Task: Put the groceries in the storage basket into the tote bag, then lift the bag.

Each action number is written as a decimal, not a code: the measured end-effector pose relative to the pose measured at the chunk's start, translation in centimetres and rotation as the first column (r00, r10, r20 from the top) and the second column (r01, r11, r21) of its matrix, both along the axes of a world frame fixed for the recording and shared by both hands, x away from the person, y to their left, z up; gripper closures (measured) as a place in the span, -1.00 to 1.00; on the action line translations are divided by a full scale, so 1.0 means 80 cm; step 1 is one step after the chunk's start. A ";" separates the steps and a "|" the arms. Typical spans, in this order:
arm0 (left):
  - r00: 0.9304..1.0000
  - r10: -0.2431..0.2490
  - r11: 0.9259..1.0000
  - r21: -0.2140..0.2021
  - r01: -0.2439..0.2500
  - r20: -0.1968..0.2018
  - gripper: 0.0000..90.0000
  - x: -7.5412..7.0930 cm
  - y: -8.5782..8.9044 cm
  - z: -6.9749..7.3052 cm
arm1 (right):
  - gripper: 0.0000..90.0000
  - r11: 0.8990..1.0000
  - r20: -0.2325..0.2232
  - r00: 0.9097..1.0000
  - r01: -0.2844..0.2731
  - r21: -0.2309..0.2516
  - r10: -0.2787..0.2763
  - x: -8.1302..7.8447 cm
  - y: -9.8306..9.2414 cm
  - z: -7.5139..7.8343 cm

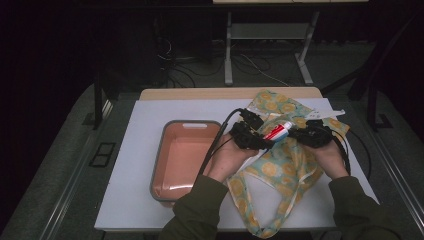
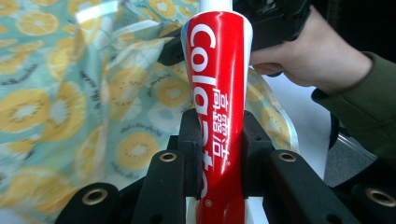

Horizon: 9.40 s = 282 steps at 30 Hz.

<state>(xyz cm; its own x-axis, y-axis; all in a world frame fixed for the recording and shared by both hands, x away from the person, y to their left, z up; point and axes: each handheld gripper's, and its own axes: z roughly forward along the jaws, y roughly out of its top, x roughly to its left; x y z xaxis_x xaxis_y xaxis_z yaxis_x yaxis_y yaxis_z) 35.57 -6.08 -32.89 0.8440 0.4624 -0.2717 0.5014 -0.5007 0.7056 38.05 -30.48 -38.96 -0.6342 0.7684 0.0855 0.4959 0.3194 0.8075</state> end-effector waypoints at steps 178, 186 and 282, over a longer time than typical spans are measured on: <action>0.987 0.019 0.999 0.040 -0.026 0.159 -0.30 -0.023 0.080 -0.041 | 1.00 0.957 0.106 0.951 -0.291 0.000 0.289 -0.087 0.035 0.030; 0.991 -0.048 0.980 0.197 0.023 0.122 -0.18 -0.006 0.033 -0.056 | 1.00 0.960 0.120 0.954 -0.279 0.008 0.276 -0.079 0.033 0.038; 0.968 0.157 0.977 -0.176 -0.123 0.194 -0.58 -0.009 0.164 0.009 | -0.02 0.974 -0.005 0.986 -0.166 0.153 0.169 -0.014 0.001 0.043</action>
